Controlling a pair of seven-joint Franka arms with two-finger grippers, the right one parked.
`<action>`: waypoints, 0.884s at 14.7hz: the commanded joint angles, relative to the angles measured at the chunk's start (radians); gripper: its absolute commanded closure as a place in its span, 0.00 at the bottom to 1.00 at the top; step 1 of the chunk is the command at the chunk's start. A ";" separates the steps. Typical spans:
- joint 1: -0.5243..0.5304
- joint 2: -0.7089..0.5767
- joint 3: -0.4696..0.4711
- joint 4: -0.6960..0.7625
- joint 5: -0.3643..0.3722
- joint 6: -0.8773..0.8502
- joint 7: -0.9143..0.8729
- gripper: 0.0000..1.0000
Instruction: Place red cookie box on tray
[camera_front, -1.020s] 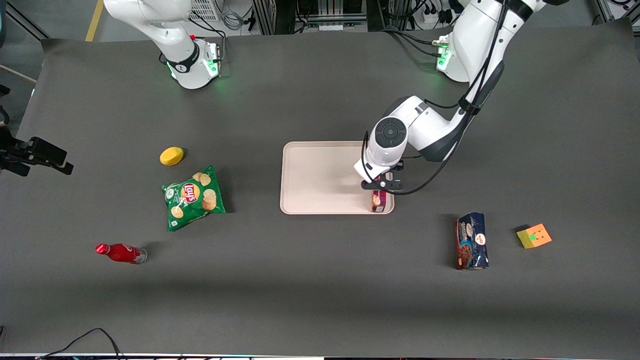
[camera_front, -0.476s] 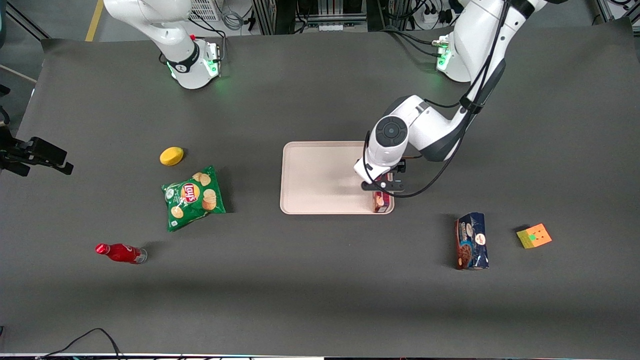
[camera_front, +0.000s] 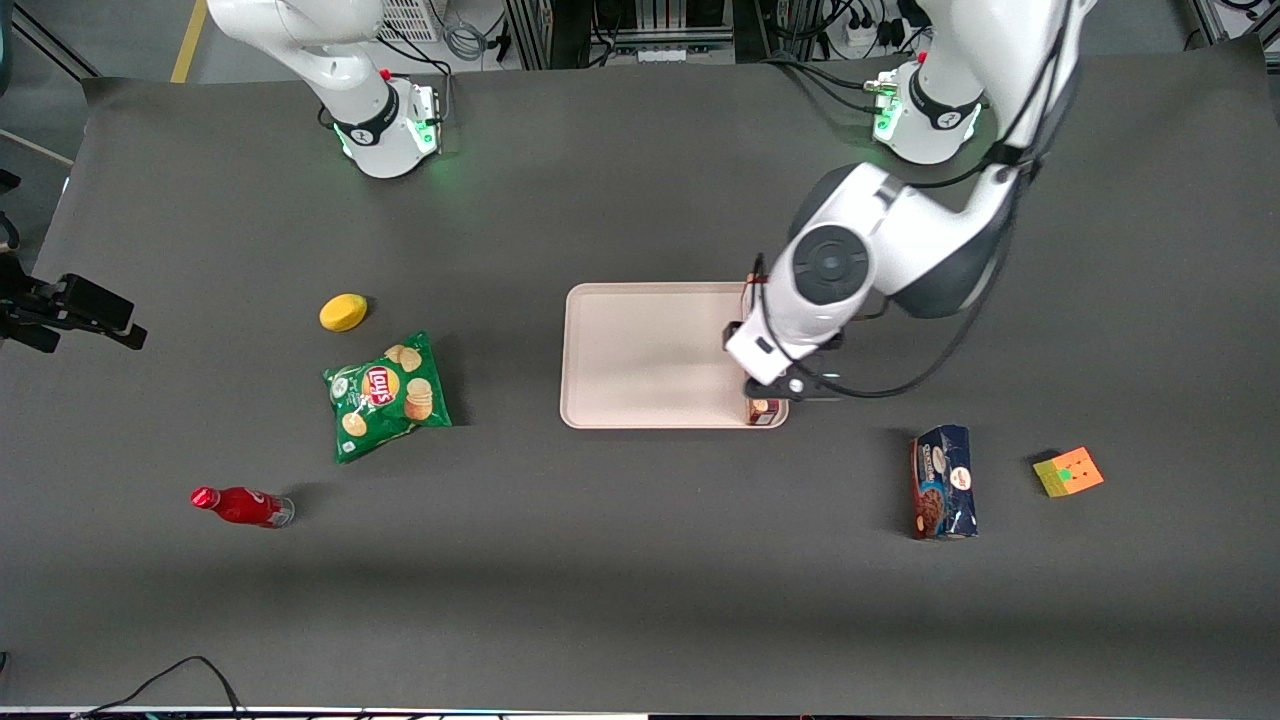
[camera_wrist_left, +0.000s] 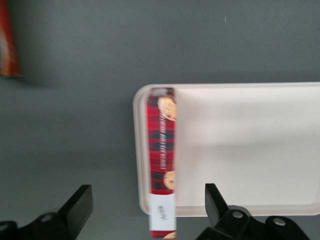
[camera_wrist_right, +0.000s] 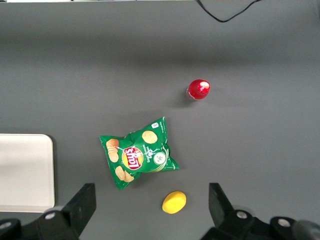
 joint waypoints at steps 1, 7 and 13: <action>0.032 -0.107 0.086 0.011 -0.033 -0.084 0.186 0.00; 0.089 -0.309 0.279 0.008 -0.043 -0.264 0.488 0.00; 0.155 -0.492 0.364 -0.090 -0.052 -0.304 0.575 0.00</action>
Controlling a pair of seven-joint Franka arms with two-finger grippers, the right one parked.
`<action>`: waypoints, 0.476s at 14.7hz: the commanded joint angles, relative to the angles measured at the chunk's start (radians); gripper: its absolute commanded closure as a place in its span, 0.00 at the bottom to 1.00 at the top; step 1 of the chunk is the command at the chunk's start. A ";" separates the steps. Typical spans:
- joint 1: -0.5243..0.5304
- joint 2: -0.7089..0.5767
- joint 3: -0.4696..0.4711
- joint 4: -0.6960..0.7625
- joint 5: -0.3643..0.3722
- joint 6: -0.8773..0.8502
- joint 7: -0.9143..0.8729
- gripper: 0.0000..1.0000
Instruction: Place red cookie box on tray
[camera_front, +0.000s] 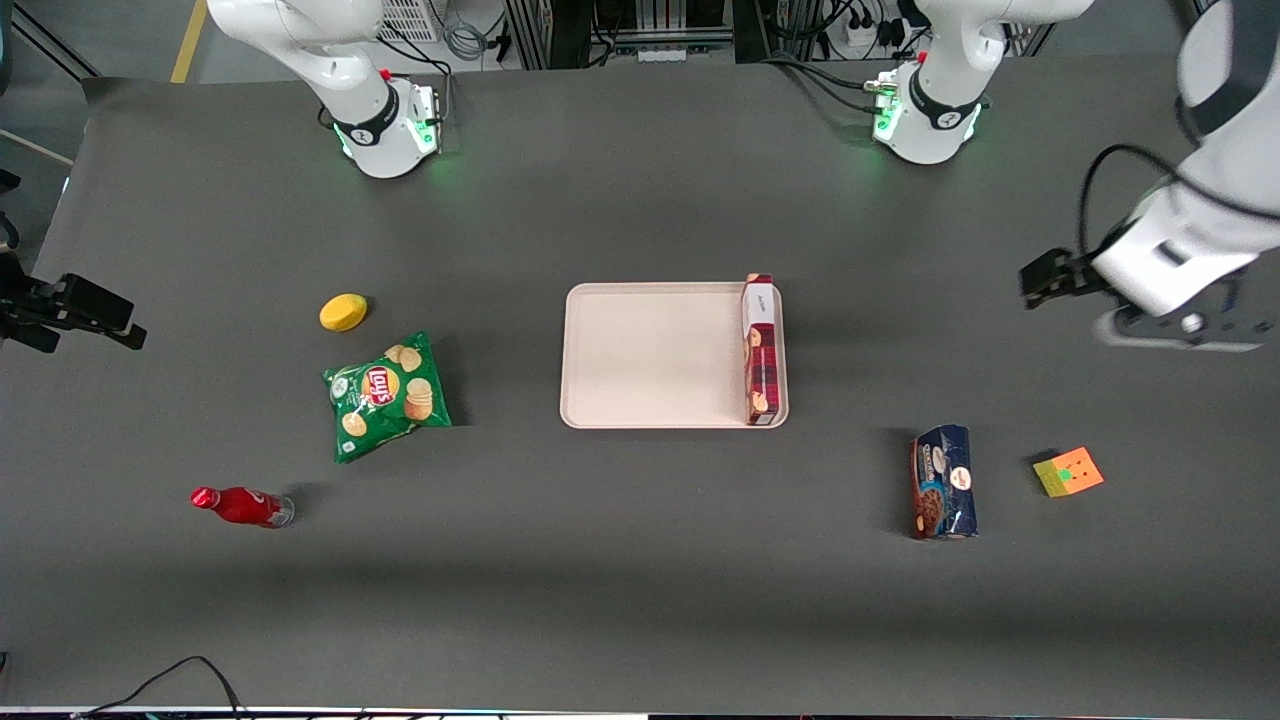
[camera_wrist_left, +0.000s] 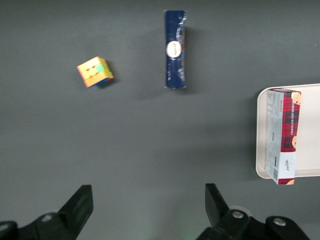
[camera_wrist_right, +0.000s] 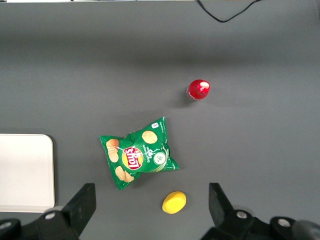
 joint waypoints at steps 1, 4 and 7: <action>0.041 -0.103 0.003 -0.101 -0.025 0.011 0.024 0.00; 0.055 -0.122 0.004 -0.112 -0.025 0.006 0.024 0.00; 0.053 -0.120 0.008 -0.112 -0.028 0.006 0.024 0.00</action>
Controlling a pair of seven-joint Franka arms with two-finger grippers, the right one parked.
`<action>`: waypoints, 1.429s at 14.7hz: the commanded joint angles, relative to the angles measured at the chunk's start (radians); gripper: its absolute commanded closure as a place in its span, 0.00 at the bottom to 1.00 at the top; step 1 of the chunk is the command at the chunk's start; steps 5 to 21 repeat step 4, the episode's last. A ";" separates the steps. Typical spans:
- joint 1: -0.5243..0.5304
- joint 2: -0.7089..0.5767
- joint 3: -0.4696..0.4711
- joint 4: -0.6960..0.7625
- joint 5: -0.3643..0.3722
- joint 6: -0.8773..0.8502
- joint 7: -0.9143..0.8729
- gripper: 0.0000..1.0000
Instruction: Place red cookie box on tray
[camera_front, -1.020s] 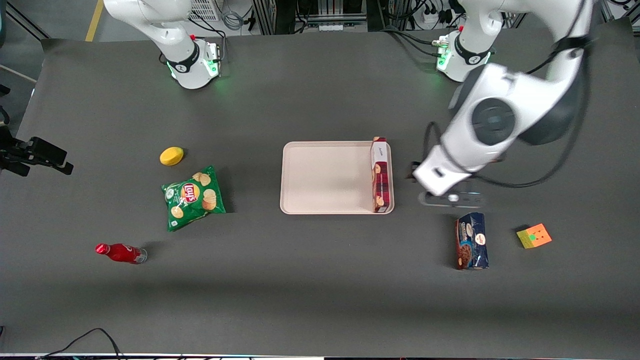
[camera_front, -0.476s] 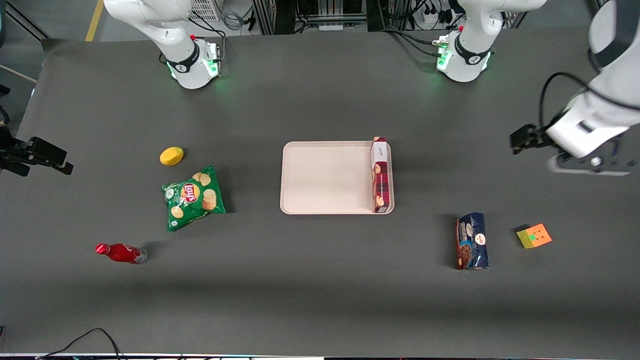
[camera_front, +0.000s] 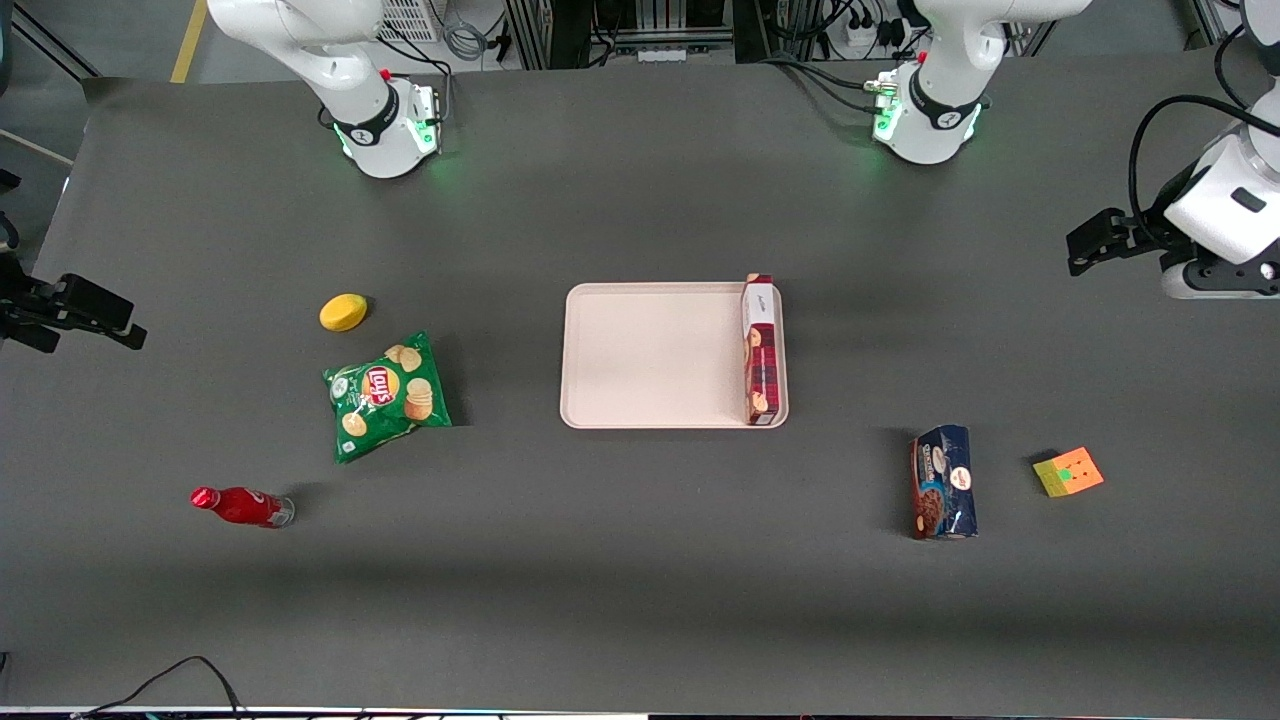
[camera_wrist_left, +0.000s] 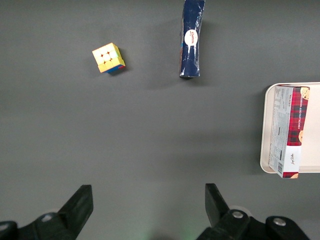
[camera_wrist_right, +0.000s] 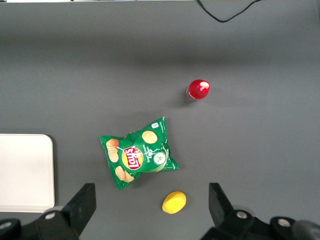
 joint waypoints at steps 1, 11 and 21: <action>0.005 -0.026 -0.001 -0.026 -0.015 0.008 0.014 0.00; 0.004 -0.023 -0.001 -0.026 -0.015 0.008 0.014 0.00; 0.004 -0.023 -0.001 -0.026 -0.015 0.008 0.014 0.00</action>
